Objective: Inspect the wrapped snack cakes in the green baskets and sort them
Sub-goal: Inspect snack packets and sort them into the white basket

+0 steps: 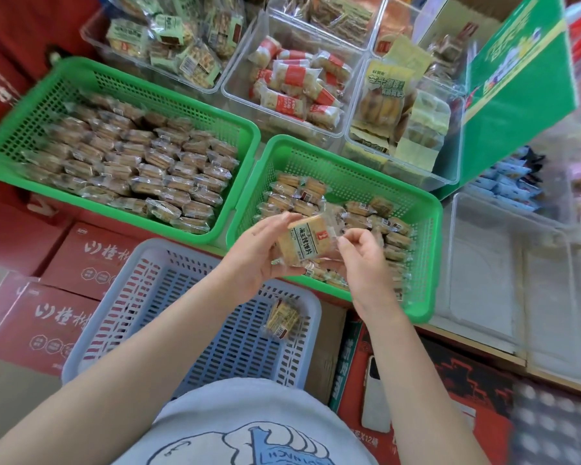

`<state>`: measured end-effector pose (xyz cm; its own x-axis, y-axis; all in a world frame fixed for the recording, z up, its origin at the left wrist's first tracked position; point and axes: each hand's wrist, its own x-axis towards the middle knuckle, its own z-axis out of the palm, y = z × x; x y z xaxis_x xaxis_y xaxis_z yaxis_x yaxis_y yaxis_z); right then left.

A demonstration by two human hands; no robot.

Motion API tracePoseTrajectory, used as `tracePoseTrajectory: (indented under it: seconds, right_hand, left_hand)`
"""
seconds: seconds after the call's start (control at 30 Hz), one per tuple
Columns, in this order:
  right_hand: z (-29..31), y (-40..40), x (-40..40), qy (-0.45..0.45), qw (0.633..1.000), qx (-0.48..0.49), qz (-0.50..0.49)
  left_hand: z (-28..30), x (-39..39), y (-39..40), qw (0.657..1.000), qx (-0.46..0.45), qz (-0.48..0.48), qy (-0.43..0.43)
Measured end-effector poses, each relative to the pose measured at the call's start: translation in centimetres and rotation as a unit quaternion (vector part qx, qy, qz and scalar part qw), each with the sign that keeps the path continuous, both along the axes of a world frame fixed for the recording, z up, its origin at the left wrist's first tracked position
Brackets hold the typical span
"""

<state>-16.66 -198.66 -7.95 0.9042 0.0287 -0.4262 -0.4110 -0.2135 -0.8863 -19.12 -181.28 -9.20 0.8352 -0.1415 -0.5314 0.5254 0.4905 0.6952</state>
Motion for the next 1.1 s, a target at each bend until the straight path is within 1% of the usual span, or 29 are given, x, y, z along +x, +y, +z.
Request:
tracePoseTrajectory:
  seconds: [0.07, 0.13, 0.27, 0.37, 0.47, 0.53, 0.6, 0.7, 0.8, 0.9, 1.0, 1.1]
  right_hand:
    - [0.7, 0.3, -1.0, 0.020, 0.999, 0.042, -0.028]
    - [1.1, 0.3, -2.0, 0.017, 0.997, 0.069, -0.038]
    - [1.9, 0.4, -3.4, -0.057, 0.997, 0.046, -0.028]
    - [2.7, 0.1, -3.9, -0.107, 0.992, 0.035, -0.057]
    - [3.2, -0.1, -4.4, -0.149, 0.987, 0.006, -0.058]
    - [3.4, -0.2, -4.7, -0.163, 0.985, -0.013, -0.060]
    - [3.4, -0.3, -5.0, -0.155, 0.986, -0.006, -0.064]
    - [3.4, -0.6, -5.3, -0.121, 0.990, 0.007, -0.069]
    - [3.8, -0.8, -5.6, -0.078, 0.990, 0.073, -0.090]
    - [4.3, -0.8, -5.9, -0.052, 0.987, 0.133, -0.078]
    - [4.4, -0.5, -6.2, -0.043, 0.985, 0.145, -0.081]
    - [4.3, -0.2, -6.4, -0.030, 0.982, 0.153, -0.107]
  left_hand:
    - [0.5, -1.0, -0.1, 1.000, -0.002, 0.004, -0.016]
    - [1.0, -1.7, -0.2, 1.000, -0.003, 0.009, -0.019]
    - [2.3, -3.1, -1.1, 0.999, 0.013, -0.023, -0.043]
    - [3.2, -3.8, -1.5, 0.999, -0.025, -0.023, -0.042]
    - [3.6, -4.3, -1.7, 0.997, -0.077, -0.008, -0.031]
    - [3.7, -4.6, -1.7, 0.993, -0.113, 0.002, -0.016]
    - [3.8, -4.9, -1.7, 0.990, -0.140, 0.005, -0.013]
    - [4.2, -5.3, -1.5, 0.989, -0.150, -0.002, -0.015]
    - [4.3, -5.7, -1.4, 0.988, -0.152, -0.003, -0.015]
    - [4.1, -5.8, -1.5, 0.988, -0.152, 0.009, -0.005]
    - [3.7, -5.9, -1.5, 0.988, -0.151, 0.025, 0.016]
    - [3.6, -5.9, -1.7, 0.988, -0.145, 0.032, 0.029]
